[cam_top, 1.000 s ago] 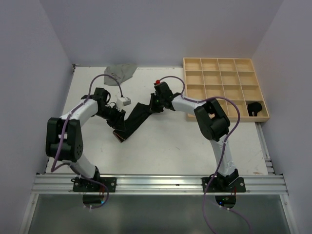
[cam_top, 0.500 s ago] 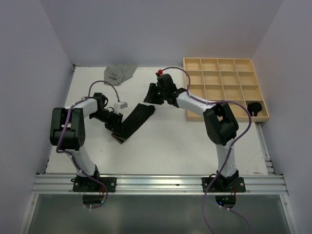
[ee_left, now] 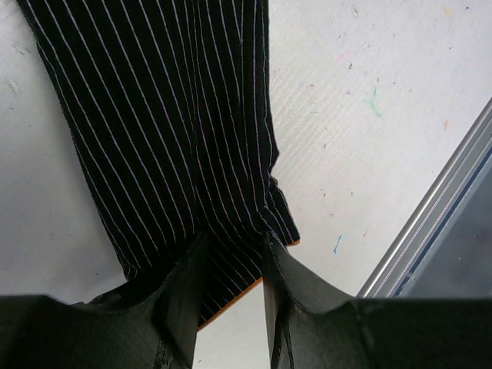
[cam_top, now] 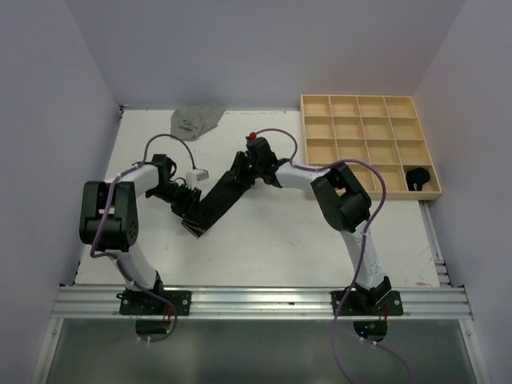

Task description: Roll the underwear

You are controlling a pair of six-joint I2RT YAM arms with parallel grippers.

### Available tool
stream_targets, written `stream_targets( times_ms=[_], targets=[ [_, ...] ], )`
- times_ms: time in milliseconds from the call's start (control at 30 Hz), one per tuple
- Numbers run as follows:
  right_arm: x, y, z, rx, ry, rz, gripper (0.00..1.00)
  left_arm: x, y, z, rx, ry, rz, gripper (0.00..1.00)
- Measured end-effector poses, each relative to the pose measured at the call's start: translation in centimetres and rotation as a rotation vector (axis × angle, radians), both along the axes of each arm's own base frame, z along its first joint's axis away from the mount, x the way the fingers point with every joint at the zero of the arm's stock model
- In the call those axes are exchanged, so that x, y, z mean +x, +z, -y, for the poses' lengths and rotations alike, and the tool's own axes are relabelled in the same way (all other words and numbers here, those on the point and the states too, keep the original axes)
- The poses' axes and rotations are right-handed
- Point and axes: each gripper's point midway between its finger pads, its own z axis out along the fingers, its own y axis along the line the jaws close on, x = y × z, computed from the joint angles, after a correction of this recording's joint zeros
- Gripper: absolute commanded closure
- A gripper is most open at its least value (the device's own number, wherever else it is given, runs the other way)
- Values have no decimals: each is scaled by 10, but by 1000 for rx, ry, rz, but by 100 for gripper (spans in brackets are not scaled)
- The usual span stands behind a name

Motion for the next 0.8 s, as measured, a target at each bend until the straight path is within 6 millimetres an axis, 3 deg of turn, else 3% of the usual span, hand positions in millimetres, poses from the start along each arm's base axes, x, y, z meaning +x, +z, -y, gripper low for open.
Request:
stream_targets(
  times_ms=[67,100,233,433,667,800],
  targets=[
    [-16,-33,5,-32,-3,-68,66,0,0,0,0,0,0,61],
    [-18,-35,2,-6,-1,-77,66,0,0,0,1,0,-1,61],
    [-10,-35,0,-1,-7,-55,67,0,0,0,1,0,-2,61],
    [22,-30,-17,-32,80,36,67,-1,1,7,-30,-26,-3,60],
    [32,-25,-12,-102,177,130,56,-8,15,56,-135,-157,13,53],
    [32,-12,0,-147,205,169,54,3,41,64,-185,-125,82,48]
  ],
)
